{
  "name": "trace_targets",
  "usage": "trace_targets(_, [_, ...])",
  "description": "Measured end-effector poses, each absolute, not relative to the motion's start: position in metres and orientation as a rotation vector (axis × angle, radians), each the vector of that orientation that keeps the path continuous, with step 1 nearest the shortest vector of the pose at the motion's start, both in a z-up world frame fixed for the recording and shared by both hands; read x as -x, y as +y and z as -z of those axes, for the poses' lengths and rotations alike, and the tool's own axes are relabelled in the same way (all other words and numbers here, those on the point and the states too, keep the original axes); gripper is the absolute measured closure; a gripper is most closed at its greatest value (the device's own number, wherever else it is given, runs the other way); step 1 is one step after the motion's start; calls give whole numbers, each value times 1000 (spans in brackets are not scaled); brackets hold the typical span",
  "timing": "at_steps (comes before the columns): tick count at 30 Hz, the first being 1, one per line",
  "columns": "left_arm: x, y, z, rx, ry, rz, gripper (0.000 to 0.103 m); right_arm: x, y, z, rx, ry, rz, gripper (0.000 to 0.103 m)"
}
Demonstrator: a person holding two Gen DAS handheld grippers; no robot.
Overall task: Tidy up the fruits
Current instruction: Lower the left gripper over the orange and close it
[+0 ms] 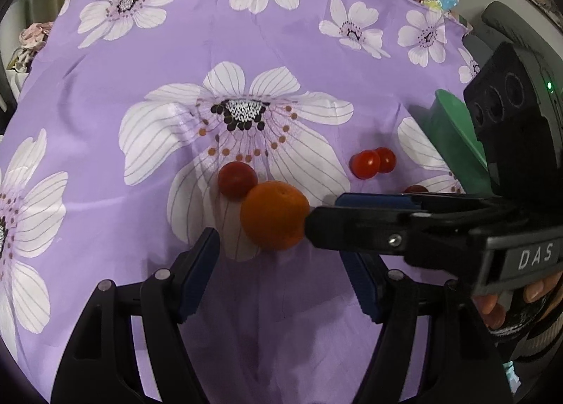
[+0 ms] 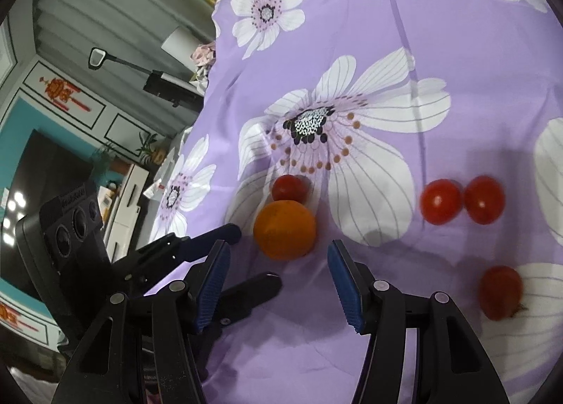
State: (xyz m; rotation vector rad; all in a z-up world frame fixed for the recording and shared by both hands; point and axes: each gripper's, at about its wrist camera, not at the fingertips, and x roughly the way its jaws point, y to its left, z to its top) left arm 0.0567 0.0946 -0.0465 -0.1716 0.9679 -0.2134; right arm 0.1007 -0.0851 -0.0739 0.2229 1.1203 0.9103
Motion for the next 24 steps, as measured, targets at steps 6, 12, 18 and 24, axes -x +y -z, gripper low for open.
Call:
trace_targets(6, [-68, 95, 49, 182, 985, 236, 36, -112, -77, 84, -247, 1152, -910, 45])
trace_targets(12, [-74, 98, 52, 196, 990, 231, 44, -117, -73, 88, -242, 1166, -916, 45])
trace_targets(18, [-77, 97, 54, 198, 995, 241, 57, -118, -70, 88, -227, 1152, -934, 45])
trace_targets(24, [-76, 94, 56, 165, 990, 238, 57, -113, -68, 87, -177, 1142, -939, 53])
